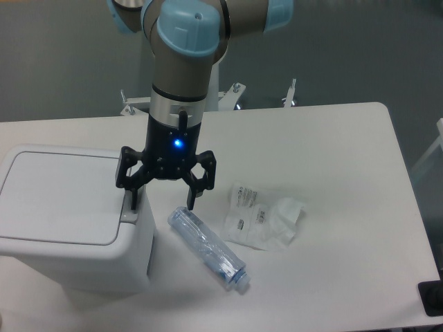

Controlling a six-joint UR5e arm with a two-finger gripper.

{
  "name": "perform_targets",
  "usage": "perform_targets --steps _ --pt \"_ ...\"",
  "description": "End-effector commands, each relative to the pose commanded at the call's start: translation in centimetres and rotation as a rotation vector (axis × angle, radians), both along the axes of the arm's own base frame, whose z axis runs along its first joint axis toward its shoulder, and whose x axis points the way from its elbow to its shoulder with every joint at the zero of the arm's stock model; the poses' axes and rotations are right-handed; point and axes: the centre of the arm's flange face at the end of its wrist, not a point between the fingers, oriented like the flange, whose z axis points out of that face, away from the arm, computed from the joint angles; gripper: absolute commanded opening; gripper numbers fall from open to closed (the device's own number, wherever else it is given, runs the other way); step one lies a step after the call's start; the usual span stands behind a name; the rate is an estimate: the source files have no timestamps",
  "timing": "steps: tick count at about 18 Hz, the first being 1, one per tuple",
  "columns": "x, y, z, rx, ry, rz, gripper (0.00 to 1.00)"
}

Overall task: Open the trash can
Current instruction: 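Push the lid tab so the lid flips open, then raise the gripper away from the opened bin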

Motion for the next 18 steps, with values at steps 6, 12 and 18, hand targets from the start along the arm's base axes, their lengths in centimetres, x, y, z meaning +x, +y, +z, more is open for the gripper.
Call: perform_targets --steps 6,12,18 --pt "0.0 0.0 0.0 0.000 -0.001 0.001 1.00" --pt "0.0 0.0 0.1 0.002 -0.002 0.002 1.00" --pt "-0.5 -0.2 3.1 0.042 0.055 -0.009 1.00"
